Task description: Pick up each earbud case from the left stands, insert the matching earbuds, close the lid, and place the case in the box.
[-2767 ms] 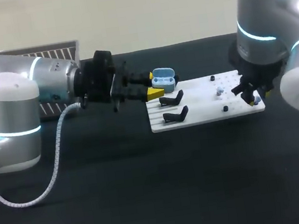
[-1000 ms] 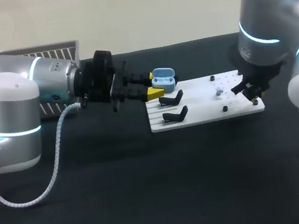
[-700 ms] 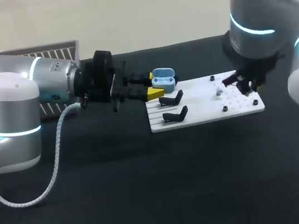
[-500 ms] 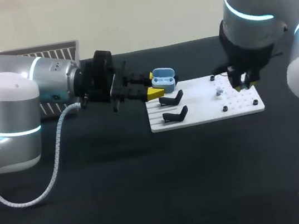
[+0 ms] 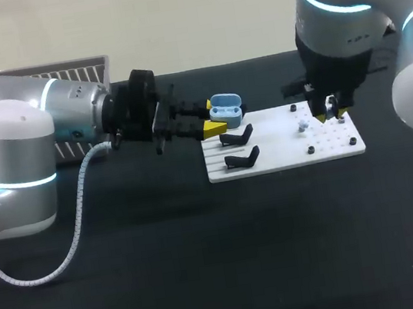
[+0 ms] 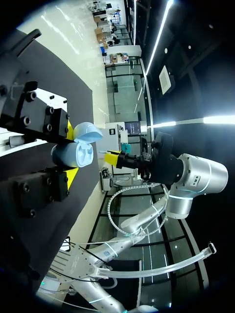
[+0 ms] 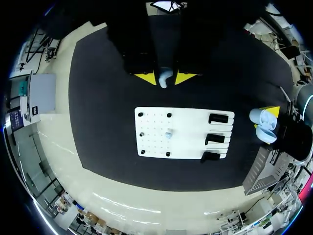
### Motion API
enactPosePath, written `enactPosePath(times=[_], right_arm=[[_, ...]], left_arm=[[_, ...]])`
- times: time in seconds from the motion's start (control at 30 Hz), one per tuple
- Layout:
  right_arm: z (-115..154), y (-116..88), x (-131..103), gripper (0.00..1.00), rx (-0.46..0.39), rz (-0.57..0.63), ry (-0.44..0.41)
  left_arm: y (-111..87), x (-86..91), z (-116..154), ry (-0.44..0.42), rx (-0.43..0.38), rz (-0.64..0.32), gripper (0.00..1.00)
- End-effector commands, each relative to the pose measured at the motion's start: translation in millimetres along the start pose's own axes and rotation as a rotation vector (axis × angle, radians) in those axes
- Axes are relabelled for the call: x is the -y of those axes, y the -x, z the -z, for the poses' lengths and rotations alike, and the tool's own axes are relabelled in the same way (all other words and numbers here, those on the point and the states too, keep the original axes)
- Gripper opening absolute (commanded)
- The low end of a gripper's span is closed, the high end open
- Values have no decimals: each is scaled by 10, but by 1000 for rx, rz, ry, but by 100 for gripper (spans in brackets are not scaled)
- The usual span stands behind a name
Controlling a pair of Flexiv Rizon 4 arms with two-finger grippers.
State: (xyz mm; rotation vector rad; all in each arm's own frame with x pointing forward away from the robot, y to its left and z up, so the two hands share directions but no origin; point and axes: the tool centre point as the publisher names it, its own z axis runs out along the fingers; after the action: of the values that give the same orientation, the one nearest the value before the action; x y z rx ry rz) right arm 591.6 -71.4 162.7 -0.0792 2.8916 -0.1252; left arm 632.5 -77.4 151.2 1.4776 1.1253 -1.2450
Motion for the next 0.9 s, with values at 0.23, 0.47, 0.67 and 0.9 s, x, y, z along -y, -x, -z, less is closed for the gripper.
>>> enactPosePath(times=[0.23,0.47,0.67,0.9], right_arm=[[151,-39,-550,0,-7,-71,-23],[188,-4,-661,0,-40,-249,-151],[292,94,-740,0,-48,-343,-171],[396,97,-797,0,-85,-365,-134]], left_arm=[[-8,4,-1,2,2,-3,0],[-8,4,-1,2,2,-3,0],[-8,4,-1,2,2,-3,0],[-8,4,-1,2,2,-3,0]])
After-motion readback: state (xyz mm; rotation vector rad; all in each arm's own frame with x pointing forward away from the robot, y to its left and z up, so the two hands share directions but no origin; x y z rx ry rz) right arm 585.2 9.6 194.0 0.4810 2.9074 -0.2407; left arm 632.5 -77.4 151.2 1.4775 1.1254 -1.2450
